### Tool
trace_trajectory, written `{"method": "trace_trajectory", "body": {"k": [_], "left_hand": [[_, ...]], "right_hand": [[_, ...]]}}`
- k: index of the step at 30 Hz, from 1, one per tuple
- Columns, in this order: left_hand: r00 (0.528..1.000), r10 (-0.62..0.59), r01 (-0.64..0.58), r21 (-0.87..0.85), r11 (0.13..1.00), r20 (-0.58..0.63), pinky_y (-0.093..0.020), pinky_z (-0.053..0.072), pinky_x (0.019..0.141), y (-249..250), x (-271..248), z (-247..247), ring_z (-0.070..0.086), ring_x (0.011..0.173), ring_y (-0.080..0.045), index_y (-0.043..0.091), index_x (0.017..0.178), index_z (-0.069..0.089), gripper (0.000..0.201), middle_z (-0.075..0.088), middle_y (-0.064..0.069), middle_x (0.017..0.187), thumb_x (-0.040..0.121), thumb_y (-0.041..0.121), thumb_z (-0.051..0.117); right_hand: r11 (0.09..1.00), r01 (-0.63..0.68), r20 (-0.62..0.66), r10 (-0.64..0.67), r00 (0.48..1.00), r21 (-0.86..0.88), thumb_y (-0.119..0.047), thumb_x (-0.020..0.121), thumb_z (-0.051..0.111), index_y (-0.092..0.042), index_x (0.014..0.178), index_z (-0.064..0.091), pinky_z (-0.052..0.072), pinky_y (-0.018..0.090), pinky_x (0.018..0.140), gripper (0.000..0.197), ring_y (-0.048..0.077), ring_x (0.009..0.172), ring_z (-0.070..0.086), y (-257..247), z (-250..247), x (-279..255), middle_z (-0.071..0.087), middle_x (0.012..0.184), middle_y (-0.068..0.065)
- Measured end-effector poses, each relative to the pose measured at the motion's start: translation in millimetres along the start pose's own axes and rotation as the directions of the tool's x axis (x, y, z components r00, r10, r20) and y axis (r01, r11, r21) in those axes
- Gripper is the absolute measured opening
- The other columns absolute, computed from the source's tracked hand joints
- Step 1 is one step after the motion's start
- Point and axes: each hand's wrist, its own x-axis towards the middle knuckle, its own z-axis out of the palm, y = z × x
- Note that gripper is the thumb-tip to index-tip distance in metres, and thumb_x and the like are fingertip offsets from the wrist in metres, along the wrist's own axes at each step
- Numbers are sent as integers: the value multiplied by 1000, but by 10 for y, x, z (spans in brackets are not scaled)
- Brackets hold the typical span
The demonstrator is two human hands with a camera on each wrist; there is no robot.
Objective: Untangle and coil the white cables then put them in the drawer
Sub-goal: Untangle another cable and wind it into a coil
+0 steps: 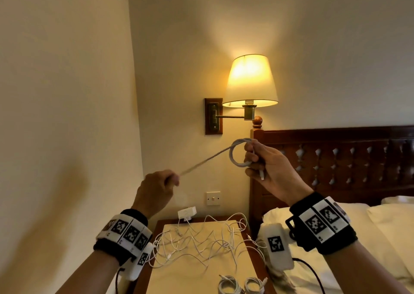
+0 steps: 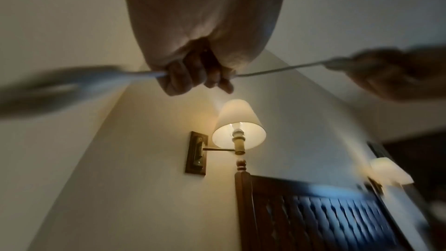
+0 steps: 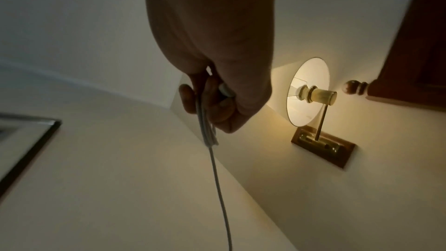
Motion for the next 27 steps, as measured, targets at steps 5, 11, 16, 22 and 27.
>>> {"method": "trace_trajectory", "body": {"k": [5,11,16,22,27], "left_hand": [[873,350,-276,-246,929,339,-14,34,51,819,-153,-199,45,51,-5,22,76,63,24,53,15,58,97,23,53],[923,348,-379,-245,892,-161,-9,34,52,1057,78,-345,46,53,-6,21,73,59,23,49,16,54,96,22,54],[925,300,-353,-234,906,-233,-8,38,57,980,168,-211,53,61,-3,21,77,60,20,55,16,64,96,23,54],[961,216,-259,-288,922,-173,-12,43,61,775,210,-100,55,67,-4,19,90,62,21,59,11,72,91,38,53],[961,269,-276,-252,928,-64,-9,49,77,496,123,23,65,82,1,18,98,65,12,67,11,84,92,23,56]], "right_hand": [[767,150,92,-118,989,-624,-28,102,42,-10,94,65,37,22,55,30,8,56,43,76,102,58,66,75,0],[806,137,174,-43,984,-577,-27,102,41,-5,99,66,35,23,56,33,9,56,42,102,172,7,66,74,1],[868,49,185,50,981,-494,-28,102,39,-4,99,66,36,23,56,36,15,59,41,82,225,-14,52,68,5],[950,-97,238,172,956,-297,-29,105,30,-11,87,55,32,23,54,37,13,57,33,31,228,-11,39,63,-3],[984,-154,195,169,966,-92,-31,105,29,-12,87,54,33,23,53,36,11,56,36,-14,131,16,36,63,-3]]}}
